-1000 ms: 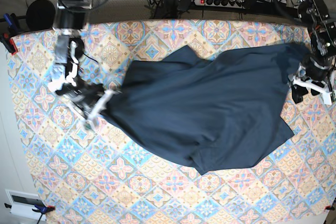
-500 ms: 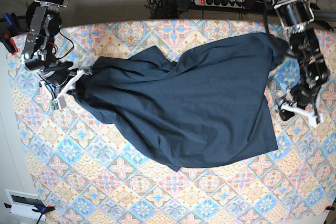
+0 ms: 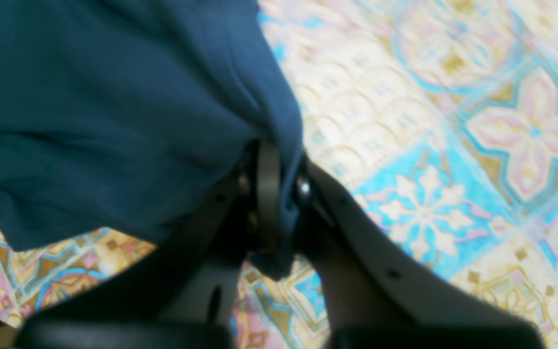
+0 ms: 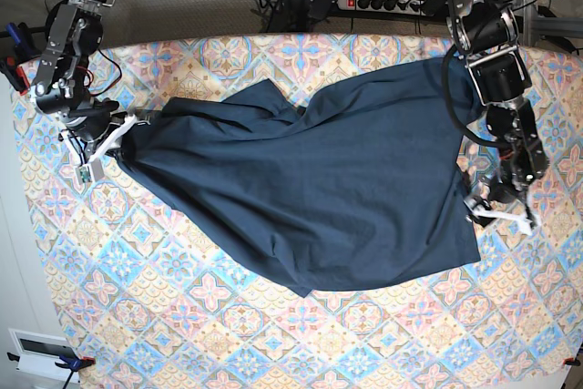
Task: Layout the t-shirt on the table in an organized manner, then fold the t-shirt properly
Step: 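Pull the t-shirt edges apart with both grippers to smooth it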
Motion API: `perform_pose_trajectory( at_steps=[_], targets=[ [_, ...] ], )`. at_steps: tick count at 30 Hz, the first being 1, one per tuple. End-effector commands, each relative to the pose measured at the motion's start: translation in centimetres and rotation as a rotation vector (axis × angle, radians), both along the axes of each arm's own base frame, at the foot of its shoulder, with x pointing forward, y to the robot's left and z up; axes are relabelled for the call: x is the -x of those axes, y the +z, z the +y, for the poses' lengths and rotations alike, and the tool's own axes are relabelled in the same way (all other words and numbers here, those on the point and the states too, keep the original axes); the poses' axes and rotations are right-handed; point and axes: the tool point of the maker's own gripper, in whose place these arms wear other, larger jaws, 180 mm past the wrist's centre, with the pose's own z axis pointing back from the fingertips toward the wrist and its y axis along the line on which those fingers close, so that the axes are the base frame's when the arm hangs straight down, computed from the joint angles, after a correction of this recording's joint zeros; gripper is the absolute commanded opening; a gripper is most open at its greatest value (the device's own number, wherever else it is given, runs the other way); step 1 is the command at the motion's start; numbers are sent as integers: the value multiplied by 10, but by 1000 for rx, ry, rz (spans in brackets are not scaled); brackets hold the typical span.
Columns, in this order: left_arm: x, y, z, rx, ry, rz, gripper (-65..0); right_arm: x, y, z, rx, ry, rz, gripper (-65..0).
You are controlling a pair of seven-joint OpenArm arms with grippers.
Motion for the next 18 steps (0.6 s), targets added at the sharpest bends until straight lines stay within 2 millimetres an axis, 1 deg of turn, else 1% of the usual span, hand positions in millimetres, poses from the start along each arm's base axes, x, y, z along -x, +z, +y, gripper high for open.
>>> perform_pose_trajectory(
  at_steps=[1, 2, 3, 4, 6, 8, 9, 11, 12, 14, 16, 18],
  targets=[
    [-22, 17, -13, -18, -49, -59, -233, -10, 16, 1, -4, 15, -63, -630],
    [-23, 14, -20, -44, -78, -49, -244, -10, 18, 2, -2, 17, -68, -630],
    [-25, 11, -28, -80, -116, -41, -277, -11, 23, 3, 3, 23, -82, -630],
    [-27, 8, -35, -106, -147, -38, -329, -13, 28, 5, 9, 29, -96, -630],
    [-33, 4, -44, -145, -184, -51, -465, -14, 37, 8, 21, 41, -124, -630],
    [-47, 8, -50, -171, -209, -72, -623, -15, 42, 10, 27, 47, -139, -630],
    [-53, 6, -51, -170, -207, -63, -650, -15, 43, 10, 28, 48, -141, -630],
    [-61, 3, -46, -158, -185, -47, -650, -15, 43, 10, 28, 48, -141, -630],
    [-69, 6, -42, -159, -167, -58, -650, -15, 43, 10, 28, 48, -141, -630],
    [-84, 19, -30, -177, -129, -105, -650, -15, 43, 10, 28, 47, -142, -630],
    [-96, 34, -11, -208, -86, -149, -650, -15, 45, 5, 31, 34, -146, -630],
    [-112, 54, -4, -221, -63, -199, -650, -15, 46, 1, 33, 22, -148, -630]
  ],
)
